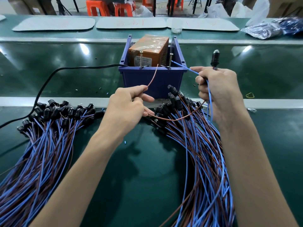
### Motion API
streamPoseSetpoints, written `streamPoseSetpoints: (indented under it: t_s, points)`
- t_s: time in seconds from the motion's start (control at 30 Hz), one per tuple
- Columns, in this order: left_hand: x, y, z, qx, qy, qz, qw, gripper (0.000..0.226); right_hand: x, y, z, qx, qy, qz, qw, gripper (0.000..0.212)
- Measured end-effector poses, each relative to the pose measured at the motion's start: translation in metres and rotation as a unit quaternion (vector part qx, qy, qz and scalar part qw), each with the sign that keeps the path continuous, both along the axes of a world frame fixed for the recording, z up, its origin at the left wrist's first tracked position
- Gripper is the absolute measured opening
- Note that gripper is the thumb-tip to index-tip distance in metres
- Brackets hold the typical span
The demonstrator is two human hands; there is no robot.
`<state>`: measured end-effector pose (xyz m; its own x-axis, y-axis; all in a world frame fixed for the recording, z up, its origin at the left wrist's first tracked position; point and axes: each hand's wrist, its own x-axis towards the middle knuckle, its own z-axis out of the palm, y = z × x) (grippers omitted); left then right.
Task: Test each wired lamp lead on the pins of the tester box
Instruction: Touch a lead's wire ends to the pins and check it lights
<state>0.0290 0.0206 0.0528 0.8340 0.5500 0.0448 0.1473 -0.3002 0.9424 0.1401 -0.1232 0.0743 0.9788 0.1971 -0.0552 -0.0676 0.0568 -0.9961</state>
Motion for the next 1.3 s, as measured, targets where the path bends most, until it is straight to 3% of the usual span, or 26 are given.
streamPoseSetpoints:
  t_s: [0.37, 0.53, 0.9, 1.17, 1.3]
  points:
    - [-0.002, -0.003, 0.010, -0.135, -0.056, 0.016, 0.989, 0.015, -0.004, -0.005, 0.008, -0.044, 0.000, 0.187, 0.981, 0.034]
    - [-0.004, 0.001, 0.009, -0.176, -0.079, 0.029, 0.981, 0.012, -0.007, -0.009, 0.008, -0.056, -0.007, 0.223, 0.973, 0.037]
    - [-0.003, 0.003, 0.008, -0.259, -0.017, -0.040, 0.965, 0.009, -0.007, -0.019, 0.011, -0.071, -0.022, 0.247, 0.966, 0.035]
    - [-0.005, 0.013, 0.009, -0.178, -0.013, 0.003, 0.984, 0.019, -0.008, -0.014, 0.008, -0.101, -0.025, 0.231, 0.967, 0.032]
    - [-0.012, 0.041, 0.009, -0.095, 0.002, 0.055, 0.994, 0.018, 0.002, -0.022, 0.008, -0.091, -0.018, 0.159, 0.983, 0.034]
